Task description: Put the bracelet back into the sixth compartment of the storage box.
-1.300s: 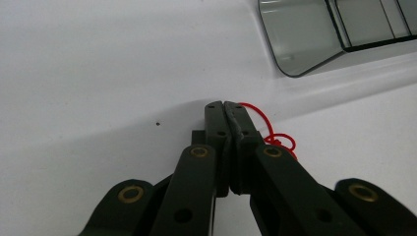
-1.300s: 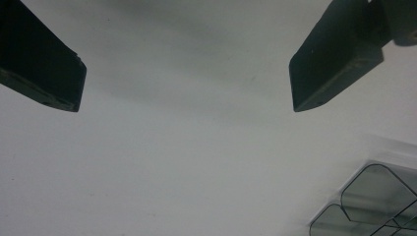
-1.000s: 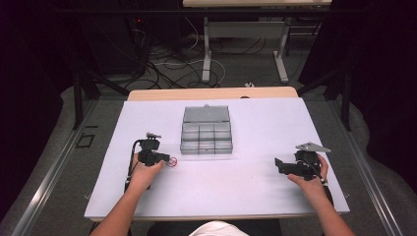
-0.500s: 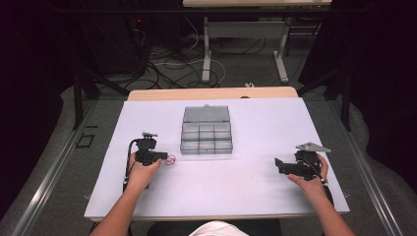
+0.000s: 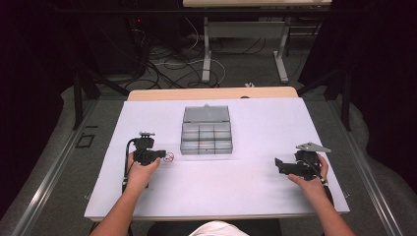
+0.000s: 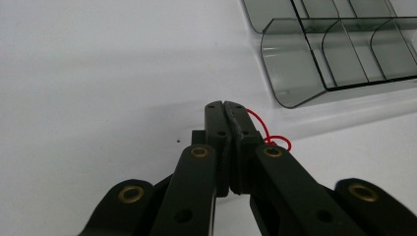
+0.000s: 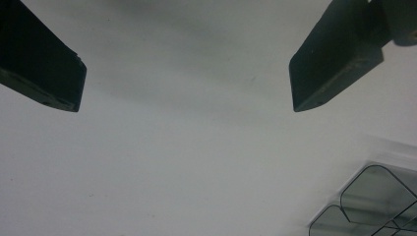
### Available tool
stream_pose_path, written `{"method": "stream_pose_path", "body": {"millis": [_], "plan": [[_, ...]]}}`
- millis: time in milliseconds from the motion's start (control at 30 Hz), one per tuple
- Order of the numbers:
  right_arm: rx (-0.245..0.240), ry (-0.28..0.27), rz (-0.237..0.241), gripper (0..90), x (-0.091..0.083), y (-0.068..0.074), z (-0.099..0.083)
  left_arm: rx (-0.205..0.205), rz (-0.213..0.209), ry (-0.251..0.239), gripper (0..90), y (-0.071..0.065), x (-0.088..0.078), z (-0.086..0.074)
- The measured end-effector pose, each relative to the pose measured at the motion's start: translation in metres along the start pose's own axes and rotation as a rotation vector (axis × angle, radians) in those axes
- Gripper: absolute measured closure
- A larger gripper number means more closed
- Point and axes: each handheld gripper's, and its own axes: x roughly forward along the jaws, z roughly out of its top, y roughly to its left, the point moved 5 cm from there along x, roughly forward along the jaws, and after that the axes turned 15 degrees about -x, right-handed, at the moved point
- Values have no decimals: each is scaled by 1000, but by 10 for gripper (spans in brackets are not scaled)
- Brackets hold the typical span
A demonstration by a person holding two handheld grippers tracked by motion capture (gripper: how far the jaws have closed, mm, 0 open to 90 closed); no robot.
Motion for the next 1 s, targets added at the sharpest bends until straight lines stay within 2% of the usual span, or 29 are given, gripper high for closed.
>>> {"method": "stream_pose_path", "body": {"millis": [67,100,133,233,267,500,533,600,1000], "plan": [[0,-1,0,3,0,0,0,2,2,-10,899,0,-1,0],[0,0,0,3,0,0,0,6,0,3,899,1,-3,0],[0,-1,0,3,0,0,0,4,4,-19,900,0,-2,1],[0,0,0,3,0,0,0,10,4,-19,900,0,-4,1],[0,0,0,3,0,0,0,7,4,-37,899,0,-4,1],[0,0,0,3,0,0,0,9,4,-67,900,0,-8,2],[0,0,0,3,0,0,0,5,3,-84,899,0,-7,3],[0,0,0,3,0,0,0,8,2,-80,900,-1,-9,3],[1,-1,1,3,0,0,0,8,0,-163,899,-3,-15,4]]}}
